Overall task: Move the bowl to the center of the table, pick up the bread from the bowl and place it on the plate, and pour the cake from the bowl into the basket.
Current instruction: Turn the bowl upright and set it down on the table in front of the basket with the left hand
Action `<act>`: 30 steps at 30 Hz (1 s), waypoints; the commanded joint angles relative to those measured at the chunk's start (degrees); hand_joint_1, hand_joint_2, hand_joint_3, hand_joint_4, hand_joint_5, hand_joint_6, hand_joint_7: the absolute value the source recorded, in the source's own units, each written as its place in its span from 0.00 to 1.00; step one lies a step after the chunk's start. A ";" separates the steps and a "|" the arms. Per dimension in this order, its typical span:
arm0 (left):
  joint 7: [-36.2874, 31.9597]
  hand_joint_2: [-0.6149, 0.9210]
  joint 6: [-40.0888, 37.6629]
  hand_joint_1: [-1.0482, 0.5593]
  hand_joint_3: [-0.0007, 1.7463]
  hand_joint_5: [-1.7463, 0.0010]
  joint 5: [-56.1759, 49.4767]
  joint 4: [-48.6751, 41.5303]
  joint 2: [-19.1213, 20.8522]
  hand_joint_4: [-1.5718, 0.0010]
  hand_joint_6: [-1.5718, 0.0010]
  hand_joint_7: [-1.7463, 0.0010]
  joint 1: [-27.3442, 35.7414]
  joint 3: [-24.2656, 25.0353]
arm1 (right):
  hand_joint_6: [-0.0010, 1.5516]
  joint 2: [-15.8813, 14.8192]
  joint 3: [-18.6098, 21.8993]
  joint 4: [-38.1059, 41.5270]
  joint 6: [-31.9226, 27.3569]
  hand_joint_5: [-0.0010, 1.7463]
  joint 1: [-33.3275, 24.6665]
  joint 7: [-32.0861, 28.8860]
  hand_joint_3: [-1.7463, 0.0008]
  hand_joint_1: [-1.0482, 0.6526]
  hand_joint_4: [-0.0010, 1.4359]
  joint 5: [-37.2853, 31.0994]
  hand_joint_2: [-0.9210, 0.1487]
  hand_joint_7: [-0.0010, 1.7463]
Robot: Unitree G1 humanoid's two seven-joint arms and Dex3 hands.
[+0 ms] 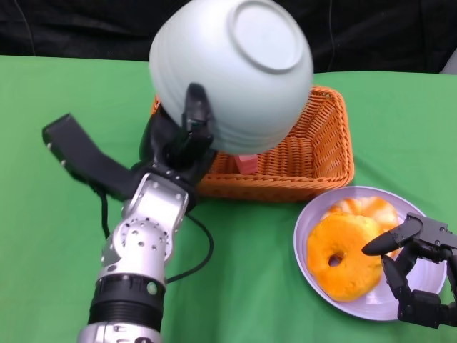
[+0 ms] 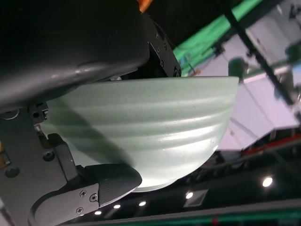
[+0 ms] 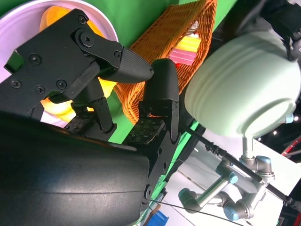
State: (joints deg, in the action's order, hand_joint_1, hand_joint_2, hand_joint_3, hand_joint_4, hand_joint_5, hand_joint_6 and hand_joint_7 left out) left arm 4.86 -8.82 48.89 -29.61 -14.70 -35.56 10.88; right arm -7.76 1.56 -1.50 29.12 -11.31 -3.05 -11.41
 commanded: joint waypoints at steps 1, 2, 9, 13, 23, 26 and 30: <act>2.18 0.63 2.71 0.50 0.97 0.00 -3.59 3.05 -3.99 0.30 0.44 0.00 -2.79 -1.78 | 0.56 -0.31 0.24 0.06 0.68 0.83 0.00 0.09 0.32 0.51 0.63 0.52 0.47 0.62; 2.40 0.63 3.04 0.51 0.97 0.00 -4.59 3.87 -3.63 0.30 0.43 0.00 -2.27 -2.29 | 0.56 -0.33 0.25 -0.01 0.69 0.83 -0.03 0.11 0.32 0.51 0.63 0.52 0.47 0.62; 3.49 0.62 4.77 0.55 0.97 0.00 -12.03 9.23 -1.34 0.30 0.44 0.00 1.61 -5.75 | 0.56 -0.47 0.36 0.28 0.88 0.83 0.10 0.45 0.32 0.51 0.62 1.06 0.47 0.62; 3.62 0.61 5.07 0.55 0.97 0.00 -16.20 11.93 -0.34 0.31 0.44 0.00 3.64 -7.19 | 0.56 -0.53 0.45 0.30 0.90 0.82 0.06 0.15 0.32 0.51 0.63 0.46 0.47 0.62; 5.46 0.58 10.81 0.59 0.97 0.00 -33.31 19.53 6.37 0.31 0.44 0.00 9.86 -13.17 | 0.56 -0.38 0.48 0.21 0.93 0.80 -0.15 0.21 0.32 0.51 0.63 0.60 0.46 0.63; 6.05 0.58 13.53 0.59 0.98 0.00 -37.30 20.17 8.37 0.32 0.44 0.00 10.86 -14.45 | 0.56 -0.41 0.50 0.08 0.84 0.81 -0.12 0.26 0.32 0.51 0.63 0.64 0.46 0.62; 6.04 0.57 17.36 0.60 0.98 0.00 -42.11 20.71 10.56 0.32 0.44 0.00 11.94 -15.51 | 0.55 -0.42 0.53 -0.10 0.51 0.82 -0.05 0.31 0.33 0.51 0.63 0.65 0.46 0.62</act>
State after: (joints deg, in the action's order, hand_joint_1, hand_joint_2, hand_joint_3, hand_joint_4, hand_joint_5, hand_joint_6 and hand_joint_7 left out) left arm 10.55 5.86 8.09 -10.49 -5.34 -23.69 -4.52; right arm -7.77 1.66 -1.38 29.73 -11.30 -2.84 -11.18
